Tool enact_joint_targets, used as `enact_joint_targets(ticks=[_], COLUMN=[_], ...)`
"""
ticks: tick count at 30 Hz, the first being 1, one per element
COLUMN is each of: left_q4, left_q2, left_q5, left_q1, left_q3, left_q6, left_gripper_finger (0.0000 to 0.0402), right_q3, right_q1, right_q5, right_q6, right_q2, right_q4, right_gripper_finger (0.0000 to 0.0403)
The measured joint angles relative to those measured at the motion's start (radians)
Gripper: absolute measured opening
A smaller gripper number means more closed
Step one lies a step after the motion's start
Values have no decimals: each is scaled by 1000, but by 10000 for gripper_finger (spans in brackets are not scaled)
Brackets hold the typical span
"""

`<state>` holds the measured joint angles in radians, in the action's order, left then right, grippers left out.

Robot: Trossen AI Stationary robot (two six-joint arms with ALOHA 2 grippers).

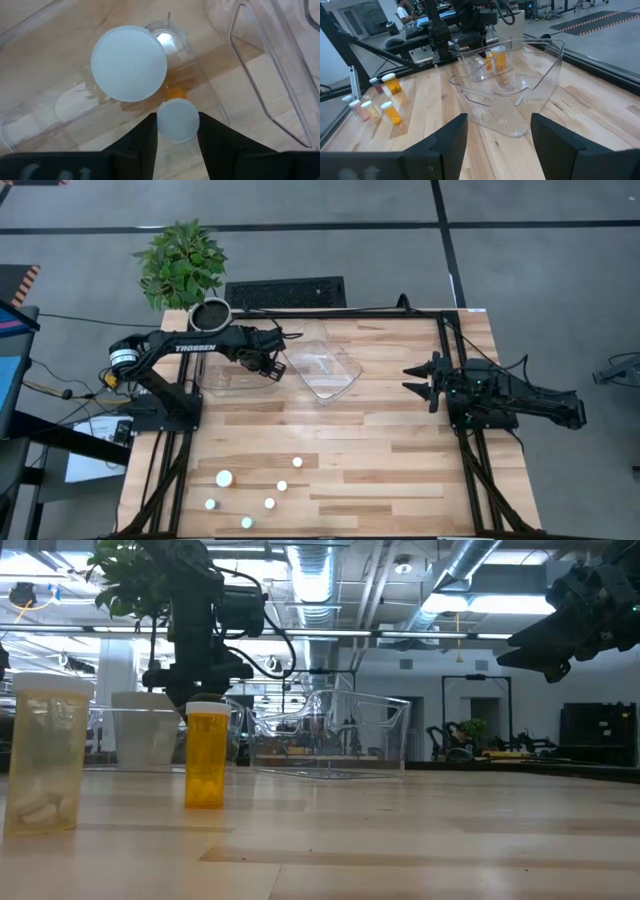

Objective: Pick and place medicine bottles into bin by pill shape (circle, oval)
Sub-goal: Put the top small orange capsule bottle into the left transparent bin

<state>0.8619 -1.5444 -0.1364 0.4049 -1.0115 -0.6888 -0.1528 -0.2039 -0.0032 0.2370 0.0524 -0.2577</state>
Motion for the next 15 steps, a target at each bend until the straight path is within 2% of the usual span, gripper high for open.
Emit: enact_joint_targets(ticks=[15], left_q4=[19], left_q2=[0], left_q5=[20], left_q1=[-10], left_q3=[0], left_q6=[-87], left_gripper_finger=[119], right_q3=[0], right_q1=[0], right_q5=[0], right_q6=[0], right_q2=[0], right_q4=[0], right_gripper_finger=[225])
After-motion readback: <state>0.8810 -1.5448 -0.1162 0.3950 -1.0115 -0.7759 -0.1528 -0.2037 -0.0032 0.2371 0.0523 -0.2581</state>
